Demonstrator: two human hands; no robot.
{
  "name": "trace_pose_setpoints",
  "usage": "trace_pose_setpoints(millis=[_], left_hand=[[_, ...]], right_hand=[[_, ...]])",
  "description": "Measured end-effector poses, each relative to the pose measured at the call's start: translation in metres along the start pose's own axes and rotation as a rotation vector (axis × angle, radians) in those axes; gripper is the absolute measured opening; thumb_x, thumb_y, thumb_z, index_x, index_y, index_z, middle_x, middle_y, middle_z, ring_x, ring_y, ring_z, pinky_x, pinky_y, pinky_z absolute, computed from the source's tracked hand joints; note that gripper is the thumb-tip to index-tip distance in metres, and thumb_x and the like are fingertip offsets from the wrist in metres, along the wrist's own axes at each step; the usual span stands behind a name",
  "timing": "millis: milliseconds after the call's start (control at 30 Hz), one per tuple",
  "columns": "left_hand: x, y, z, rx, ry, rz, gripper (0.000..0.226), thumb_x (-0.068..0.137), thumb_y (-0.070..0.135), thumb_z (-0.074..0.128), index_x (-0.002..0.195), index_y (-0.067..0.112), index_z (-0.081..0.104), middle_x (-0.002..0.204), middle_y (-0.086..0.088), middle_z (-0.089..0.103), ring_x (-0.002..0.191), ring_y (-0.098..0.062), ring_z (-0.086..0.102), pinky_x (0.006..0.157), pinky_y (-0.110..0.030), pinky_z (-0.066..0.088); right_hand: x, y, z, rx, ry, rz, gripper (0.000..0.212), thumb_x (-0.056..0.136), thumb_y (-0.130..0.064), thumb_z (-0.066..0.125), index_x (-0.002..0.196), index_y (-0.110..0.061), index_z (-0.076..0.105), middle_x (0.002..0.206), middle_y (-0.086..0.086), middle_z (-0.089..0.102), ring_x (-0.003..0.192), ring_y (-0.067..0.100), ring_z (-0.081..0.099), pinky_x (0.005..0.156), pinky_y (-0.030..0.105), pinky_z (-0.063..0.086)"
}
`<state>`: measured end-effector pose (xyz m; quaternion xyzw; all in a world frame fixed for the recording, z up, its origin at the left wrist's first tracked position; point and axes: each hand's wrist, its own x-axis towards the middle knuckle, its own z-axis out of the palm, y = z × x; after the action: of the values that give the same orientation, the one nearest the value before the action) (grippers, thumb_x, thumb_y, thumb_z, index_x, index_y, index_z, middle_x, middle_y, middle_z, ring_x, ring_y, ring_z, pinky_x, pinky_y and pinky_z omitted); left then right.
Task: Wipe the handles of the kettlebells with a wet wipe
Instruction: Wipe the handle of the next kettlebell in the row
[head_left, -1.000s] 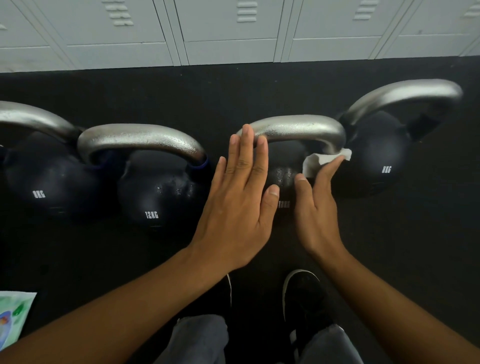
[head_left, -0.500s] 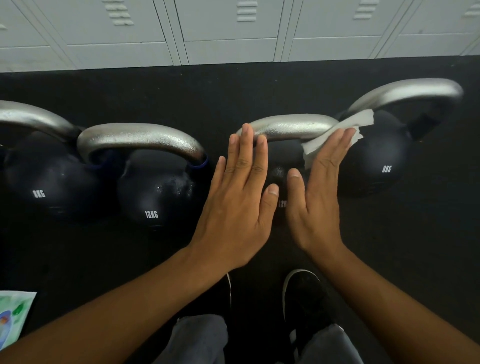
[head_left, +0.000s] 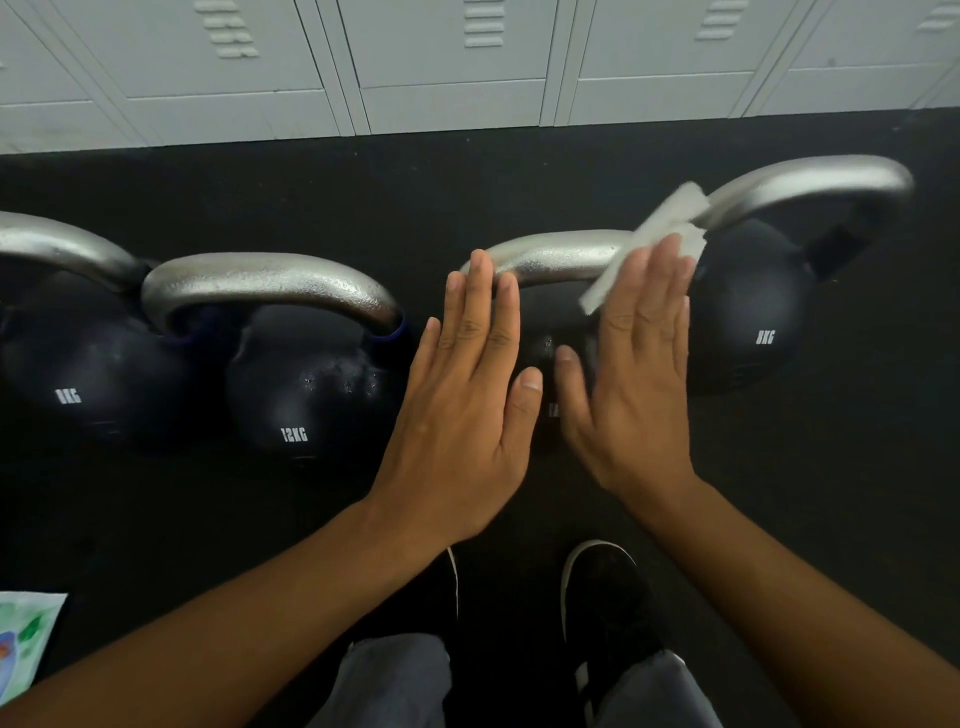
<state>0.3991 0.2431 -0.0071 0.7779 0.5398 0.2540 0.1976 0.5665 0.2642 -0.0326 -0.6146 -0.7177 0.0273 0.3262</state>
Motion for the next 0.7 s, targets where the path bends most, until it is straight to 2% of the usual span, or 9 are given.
trace_pose_setpoints(millis=[100,167,267,433,533,600,700], left_hand=[[0.0,0.0,-0.001,-0.022,0.0,0.0,0.066,0.11,0.032,0.031,0.165,0.018,-0.003,0.172,0.001,-0.016,0.158,-0.011,-0.017,0.13,-0.049,0.006],[0.0,0.0,-0.001,-0.034,-0.004,-0.007,0.066,0.11,0.033,0.03,0.165,0.019,-0.004,0.172,0.002,-0.017,0.158,-0.01,-0.017,0.13,-0.049,0.004],[0.0,0.0,-0.002,-0.036,-0.003,-0.015,0.065,0.11,0.035,0.028,0.165,0.02,-0.003,0.172,0.003,-0.017,0.157,-0.009,-0.017,0.13,-0.049,0.004],[0.001,0.003,-0.004,-0.014,-0.001,-0.009,0.064,0.11,0.038,0.025,0.165,0.019,-0.004,0.173,0.002,-0.016,0.157,-0.009,-0.018,0.13,-0.048,0.002],[0.001,0.005,-0.007,0.018,0.014,0.029,0.065,0.109,0.041,0.023,0.165,0.016,0.0,0.173,-0.002,-0.013,0.158,-0.013,-0.016,0.13,-0.049,0.0],[0.003,0.007,-0.01,0.043,0.038,0.11,0.065,0.109,0.039,0.024,0.165,0.011,0.005,0.174,-0.007,-0.007,0.16,-0.019,-0.011,0.13,-0.05,0.001],[0.011,0.01,-0.013,0.055,0.033,0.248,0.064,0.109,0.035,0.025,0.163,0.002,0.013,0.173,-0.015,0.004,0.161,-0.025,-0.001,0.129,-0.055,0.008]], right_hand=[[0.002,-0.003,0.002,-0.1,-0.055,-0.237,0.079,0.104,-0.029,0.053,0.164,-0.004,0.008,0.172,0.013,-0.001,0.158,0.03,-0.013,0.131,0.046,-0.002],[0.002,-0.002,0.004,-0.133,-0.06,-0.309,0.075,0.105,-0.03,0.052,0.164,-0.006,0.012,0.172,0.012,0.004,0.158,0.03,-0.007,0.131,0.048,0.001],[-0.001,0.0,0.002,-0.09,-0.027,-0.19,0.078,0.102,-0.025,0.051,0.165,-0.007,0.008,0.171,0.008,-0.003,0.159,0.025,-0.011,0.131,0.045,-0.002],[-0.001,-0.008,-0.003,0.011,-0.028,-0.049,0.079,0.101,-0.024,0.047,0.165,-0.005,0.005,0.173,0.016,-0.003,0.159,0.026,-0.014,0.131,0.044,-0.003],[0.001,-0.012,-0.004,0.031,-0.058,-0.109,0.077,0.102,-0.026,0.048,0.165,-0.004,0.008,0.172,0.012,-0.006,0.16,0.028,-0.014,0.131,0.044,-0.003],[0.001,-0.01,-0.005,0.057,-0.093,-0.191,0.072,0.105,-0.03,0.044,0.164,-0.002,0.014,0.172,0.012,-0.002,0.161,0.028,-0.01,0.132,0.047,0.0],[0.002,-0.008,-0.011,0.205,-0.131,-0.184,0.068,0.106,-0.028,0.038,0.164,-0.002,0.015,0.173,0.012,0.003,0.162,0.026,-0.006,0.132,0.047,0.003]])
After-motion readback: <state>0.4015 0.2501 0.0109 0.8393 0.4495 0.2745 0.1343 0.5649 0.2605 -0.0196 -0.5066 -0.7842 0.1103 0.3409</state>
